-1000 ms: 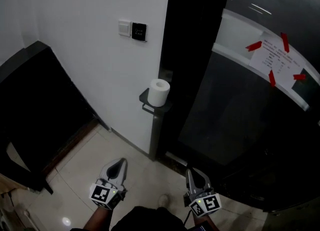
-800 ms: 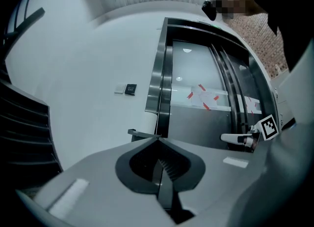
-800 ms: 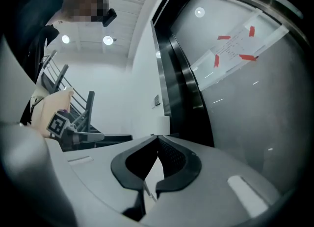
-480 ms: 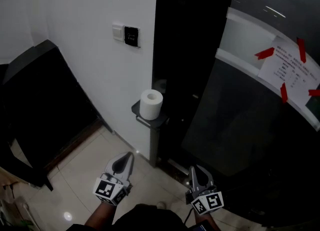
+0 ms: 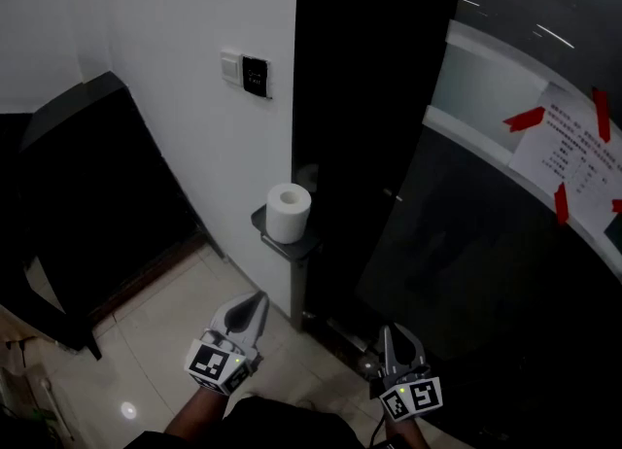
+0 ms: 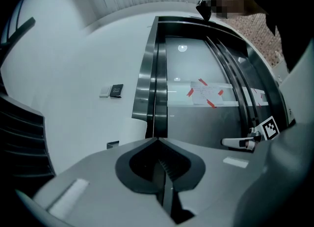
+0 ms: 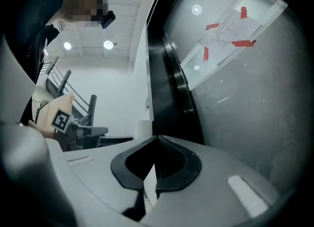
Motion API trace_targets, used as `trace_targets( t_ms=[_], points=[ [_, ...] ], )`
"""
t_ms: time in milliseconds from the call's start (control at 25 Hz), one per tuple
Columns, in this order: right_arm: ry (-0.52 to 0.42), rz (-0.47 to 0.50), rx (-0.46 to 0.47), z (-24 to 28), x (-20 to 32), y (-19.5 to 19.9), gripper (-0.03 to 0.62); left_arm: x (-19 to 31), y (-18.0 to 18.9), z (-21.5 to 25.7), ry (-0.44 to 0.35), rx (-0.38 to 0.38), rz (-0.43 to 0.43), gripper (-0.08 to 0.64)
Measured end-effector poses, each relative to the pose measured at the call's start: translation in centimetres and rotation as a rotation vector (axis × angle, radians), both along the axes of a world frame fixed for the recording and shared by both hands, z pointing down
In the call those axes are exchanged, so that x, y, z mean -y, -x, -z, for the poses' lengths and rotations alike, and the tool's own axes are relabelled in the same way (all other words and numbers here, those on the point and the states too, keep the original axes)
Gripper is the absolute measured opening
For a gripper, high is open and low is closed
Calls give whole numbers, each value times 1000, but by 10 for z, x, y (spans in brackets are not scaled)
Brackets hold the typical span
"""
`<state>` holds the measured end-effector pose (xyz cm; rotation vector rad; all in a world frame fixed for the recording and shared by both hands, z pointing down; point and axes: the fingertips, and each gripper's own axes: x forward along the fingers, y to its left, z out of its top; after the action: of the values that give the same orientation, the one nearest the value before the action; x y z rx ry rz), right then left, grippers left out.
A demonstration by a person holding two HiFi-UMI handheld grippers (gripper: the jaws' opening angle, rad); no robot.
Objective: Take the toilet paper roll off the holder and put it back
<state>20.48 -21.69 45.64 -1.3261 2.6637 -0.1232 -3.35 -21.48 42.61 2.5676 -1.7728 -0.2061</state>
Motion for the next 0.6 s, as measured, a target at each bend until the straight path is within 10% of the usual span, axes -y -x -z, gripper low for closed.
trace_targets(
  t_ms=[600],
  points=[
    [-12, -46, 24, 6, 22, 35, 14, 42, 38, 4, -3, -1, -15, 2]
  ],
)
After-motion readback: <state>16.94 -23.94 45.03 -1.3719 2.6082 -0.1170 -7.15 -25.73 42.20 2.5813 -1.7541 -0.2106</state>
